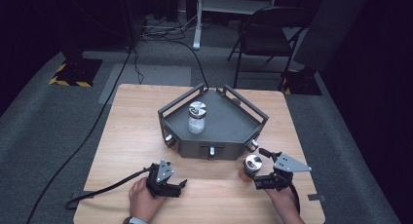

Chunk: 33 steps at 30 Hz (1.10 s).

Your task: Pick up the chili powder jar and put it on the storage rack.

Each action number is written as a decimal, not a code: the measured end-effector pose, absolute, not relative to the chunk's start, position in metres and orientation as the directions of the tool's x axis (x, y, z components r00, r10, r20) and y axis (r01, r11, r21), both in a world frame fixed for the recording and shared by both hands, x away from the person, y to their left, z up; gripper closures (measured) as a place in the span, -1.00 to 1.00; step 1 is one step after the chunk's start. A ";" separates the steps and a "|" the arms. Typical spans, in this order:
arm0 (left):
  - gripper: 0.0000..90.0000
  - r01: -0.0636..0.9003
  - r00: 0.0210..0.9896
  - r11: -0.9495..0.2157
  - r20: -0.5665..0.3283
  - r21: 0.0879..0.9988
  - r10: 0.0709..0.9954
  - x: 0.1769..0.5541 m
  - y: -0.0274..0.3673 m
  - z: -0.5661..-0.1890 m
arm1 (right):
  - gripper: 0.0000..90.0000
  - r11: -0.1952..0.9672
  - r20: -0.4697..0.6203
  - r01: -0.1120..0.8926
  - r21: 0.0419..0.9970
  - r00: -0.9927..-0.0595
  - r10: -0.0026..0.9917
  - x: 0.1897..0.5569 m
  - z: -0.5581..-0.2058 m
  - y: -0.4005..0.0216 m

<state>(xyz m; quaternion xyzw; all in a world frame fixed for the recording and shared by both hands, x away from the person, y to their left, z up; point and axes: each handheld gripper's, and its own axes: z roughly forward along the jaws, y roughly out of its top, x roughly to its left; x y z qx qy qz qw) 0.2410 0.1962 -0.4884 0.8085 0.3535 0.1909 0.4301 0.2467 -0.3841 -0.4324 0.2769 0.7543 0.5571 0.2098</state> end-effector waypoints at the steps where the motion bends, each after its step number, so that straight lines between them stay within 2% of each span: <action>1: -0.84 0.408 0.676 -0.379 0.004 0.830 0.737 0.241 0.196 -0.488 | -0.86 0.211 0.006 0.193 0.958 -0.750 0.661 0.247 -0.434 -0.384; 8: -0.83 0.410 0.672 -0.377 0.004 0.831 0.740 0.240 0.195 -0.488 | -0.81 0.260 -0.016 0.226 0.939 -0.725 0.689 0.248 -0.438 -0.380; 12: -0.83 0.410 0.673 -0.379 0.005 0.830 0.739 0.240 0.195 -0.488 | -0.76 0.250 0.023 0.272 0.929 -0.717 0.696 0.251 -0.445 -0.383; 17: -0.83 0.411 0.673 -0.378 0.004 0.830 0.740 0.240 0.195 -0.488 | -0.68 0.301 0.018 0.300 0.905 -0.734 0.679 0.258 -0.451 -0.378; 25: -0.83 0.411 0.672 -0.378 0.004 0.830 0.740 0.240 0.195 -0.488 | -0.35 0.345 0.008 0.332 0.878 -0.732 0.682 0.262 -0.459 -0.372; 33: -0.83 0.414 0.664 -0.375 0.006 0.829 0.748 0.239 0.194 -0.488 | -0.33 0.345 0.012 0.332 0.878 -0.735 0.678 0.262 -0.457 -0.374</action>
